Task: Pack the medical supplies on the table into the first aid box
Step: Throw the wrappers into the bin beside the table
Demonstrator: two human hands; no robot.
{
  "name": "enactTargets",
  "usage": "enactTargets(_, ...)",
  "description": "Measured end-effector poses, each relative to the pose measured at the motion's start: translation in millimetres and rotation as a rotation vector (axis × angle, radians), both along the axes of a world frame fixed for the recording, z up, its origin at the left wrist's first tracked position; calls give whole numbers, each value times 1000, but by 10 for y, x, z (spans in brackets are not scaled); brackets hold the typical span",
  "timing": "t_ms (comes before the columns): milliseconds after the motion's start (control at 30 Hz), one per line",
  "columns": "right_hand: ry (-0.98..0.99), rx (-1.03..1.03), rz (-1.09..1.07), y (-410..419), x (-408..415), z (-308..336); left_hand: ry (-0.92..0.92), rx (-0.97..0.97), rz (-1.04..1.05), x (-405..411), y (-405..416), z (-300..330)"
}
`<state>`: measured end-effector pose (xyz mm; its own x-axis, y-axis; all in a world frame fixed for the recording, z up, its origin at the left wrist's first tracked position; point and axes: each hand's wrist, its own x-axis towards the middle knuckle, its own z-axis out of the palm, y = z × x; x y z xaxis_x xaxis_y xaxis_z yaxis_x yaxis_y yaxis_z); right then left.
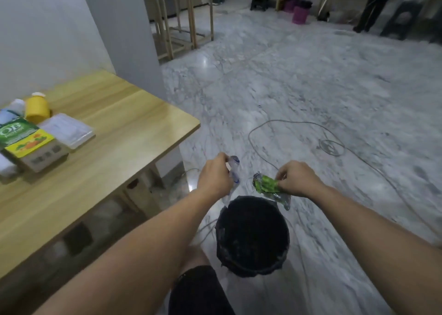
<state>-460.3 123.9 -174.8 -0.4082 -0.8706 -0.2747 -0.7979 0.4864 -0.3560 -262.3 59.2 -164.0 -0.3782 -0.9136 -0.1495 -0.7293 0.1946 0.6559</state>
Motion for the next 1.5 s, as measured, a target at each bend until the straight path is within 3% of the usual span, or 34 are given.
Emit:
enactTargets(367, -132, 154, -135, 99, 185, -1174, -161, 228, 36, -244, 140, -1199)
enactTargets(767, -99, 265, -94, 38, 271, -1691, -208, 416, 27, -215, 92, -1686)
enactTargets(1000, -121, 124, -12, -321, 213, -1126, -306, 351, -133, -164, -261, -934)
enactTargets(1300, -66, -22, 272, -673, 473, 605, -292, 133, -265, 138, -425, 717)
enactTargets(1500, 23, -150, 390, -735, 1022, 1622, -197, 10, -189, 793, -293, 1692)
